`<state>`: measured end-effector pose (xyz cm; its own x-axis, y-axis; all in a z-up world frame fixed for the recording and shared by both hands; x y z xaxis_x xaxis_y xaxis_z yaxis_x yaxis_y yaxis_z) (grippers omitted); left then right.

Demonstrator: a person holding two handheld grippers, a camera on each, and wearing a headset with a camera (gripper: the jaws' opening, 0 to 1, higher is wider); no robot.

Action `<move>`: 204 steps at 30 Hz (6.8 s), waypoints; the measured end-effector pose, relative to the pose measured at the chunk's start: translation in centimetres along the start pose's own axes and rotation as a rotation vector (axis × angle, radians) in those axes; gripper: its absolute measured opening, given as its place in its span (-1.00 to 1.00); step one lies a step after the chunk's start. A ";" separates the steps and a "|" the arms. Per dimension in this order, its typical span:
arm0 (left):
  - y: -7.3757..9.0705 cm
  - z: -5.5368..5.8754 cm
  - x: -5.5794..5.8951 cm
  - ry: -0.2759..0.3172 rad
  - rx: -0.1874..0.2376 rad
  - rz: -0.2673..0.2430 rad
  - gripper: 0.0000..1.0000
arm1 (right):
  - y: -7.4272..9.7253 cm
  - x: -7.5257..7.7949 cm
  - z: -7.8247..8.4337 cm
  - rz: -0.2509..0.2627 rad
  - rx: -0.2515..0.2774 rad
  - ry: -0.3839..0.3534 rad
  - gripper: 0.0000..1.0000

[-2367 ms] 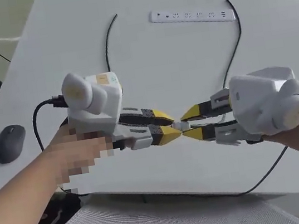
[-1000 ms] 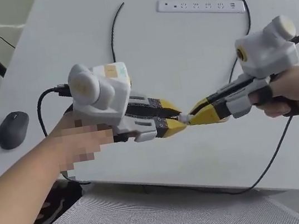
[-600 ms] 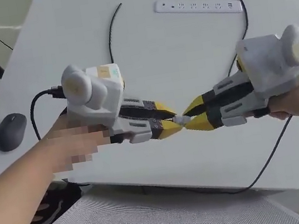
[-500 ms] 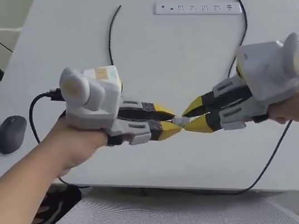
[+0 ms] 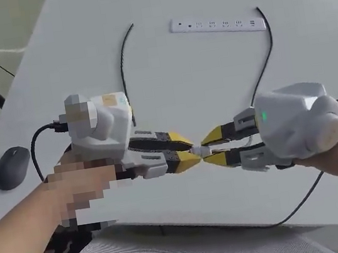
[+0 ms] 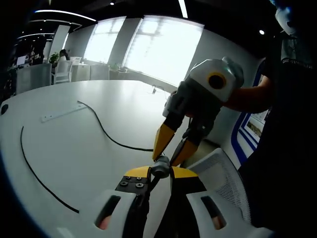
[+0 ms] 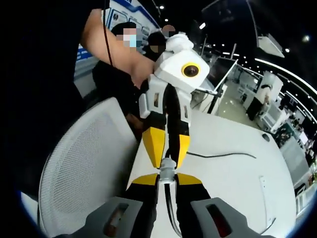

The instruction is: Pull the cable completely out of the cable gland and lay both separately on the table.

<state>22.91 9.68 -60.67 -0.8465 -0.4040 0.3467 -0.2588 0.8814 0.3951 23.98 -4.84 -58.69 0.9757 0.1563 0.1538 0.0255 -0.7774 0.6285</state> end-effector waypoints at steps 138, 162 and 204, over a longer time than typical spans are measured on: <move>-1.7 -3.0 -1.3 -0.050 0.020 -0.046 -0.69 | 1.5 -0.3 1.4 0.579 -0.184 -0.198 -0.84; -1.8 -3.0 -1.1 -0.067 0.028 -0.050 -0.71 | 1.7 -0.3 2.3 0.579 -0.137 -0.327 -1.00; -2.0 -2.3 -0.6 -0.090 0.018 -0.056 -0.71 | 2.5 -1.3 11.4 0.706 -0.063 -1.059 -0.99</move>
<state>25.03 7.57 -59.76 -0.8687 -0.4299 0.2460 -0.3147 0.8626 0.3962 25.22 -13.87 -66.00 0.4700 -0.8609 -0.1947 -0.5497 -0.4581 0.6986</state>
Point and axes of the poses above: the centre of the closed fingertips' face, and the gripper's own axes: y roughly backward along the fingers, x roughly to its right, z roughly out of its underside, the point moved 9 cm from there along y, roughly backward along the fingers, and after that the axes turned 2 degrees about -z, right-handed, at the moved point
